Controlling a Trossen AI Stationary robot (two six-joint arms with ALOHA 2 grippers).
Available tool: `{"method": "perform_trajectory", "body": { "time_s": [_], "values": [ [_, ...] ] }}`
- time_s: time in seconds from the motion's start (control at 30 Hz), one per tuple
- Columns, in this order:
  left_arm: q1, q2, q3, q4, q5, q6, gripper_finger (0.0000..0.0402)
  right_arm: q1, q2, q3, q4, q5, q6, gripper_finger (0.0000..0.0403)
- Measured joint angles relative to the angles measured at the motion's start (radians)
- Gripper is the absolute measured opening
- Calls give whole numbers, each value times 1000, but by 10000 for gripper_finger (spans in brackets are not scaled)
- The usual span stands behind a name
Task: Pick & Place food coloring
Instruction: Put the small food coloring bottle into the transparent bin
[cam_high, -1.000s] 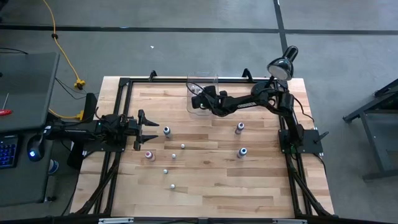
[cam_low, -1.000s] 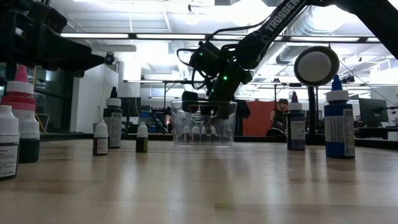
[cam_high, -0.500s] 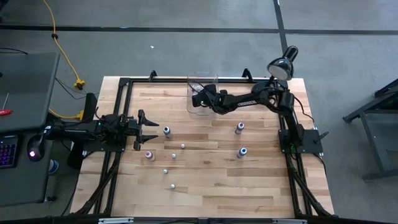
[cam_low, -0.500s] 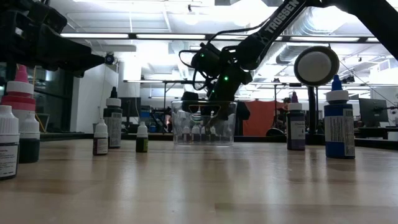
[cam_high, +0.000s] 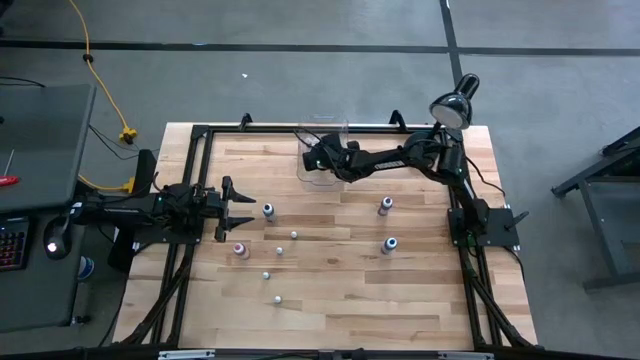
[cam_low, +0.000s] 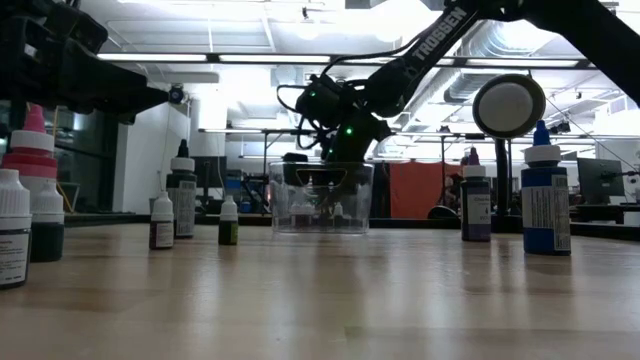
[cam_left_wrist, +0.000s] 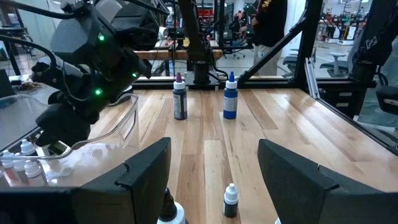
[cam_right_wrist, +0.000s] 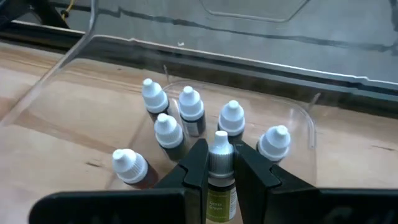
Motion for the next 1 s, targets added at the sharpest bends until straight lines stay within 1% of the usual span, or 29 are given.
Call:
{"method": "perform_trajectory", "body": {
  "time_s": [0.23, 0.37, 0.53, 0.6, 0.83, 1.0],
  "values": [
    [0, 0, 0, 0, 1, 0, 239, 5, 0, 0, 1, 17, -1, 45],
    [0, 0, 0, 0, 1, 0, 239, 9, 5, 0, 9, 39, -11, 58],
    [0, 0, 0, 0, 1, 0, 239, 14, 16, -2, 32, 54, -59, 46],
    [0, 0, 0, 0, 1, 0, 239, 14, 20, -1, 40, 63, -60, 48],
    [0, 0, 0, 0, 1, 0, 239, 19, 23, -2, 40, 76, -62, 108],
    [0, 0, 0, 0, 1, 0, 239, 19, 23, -1, 40, 84, -62, 126]
  ]
}}
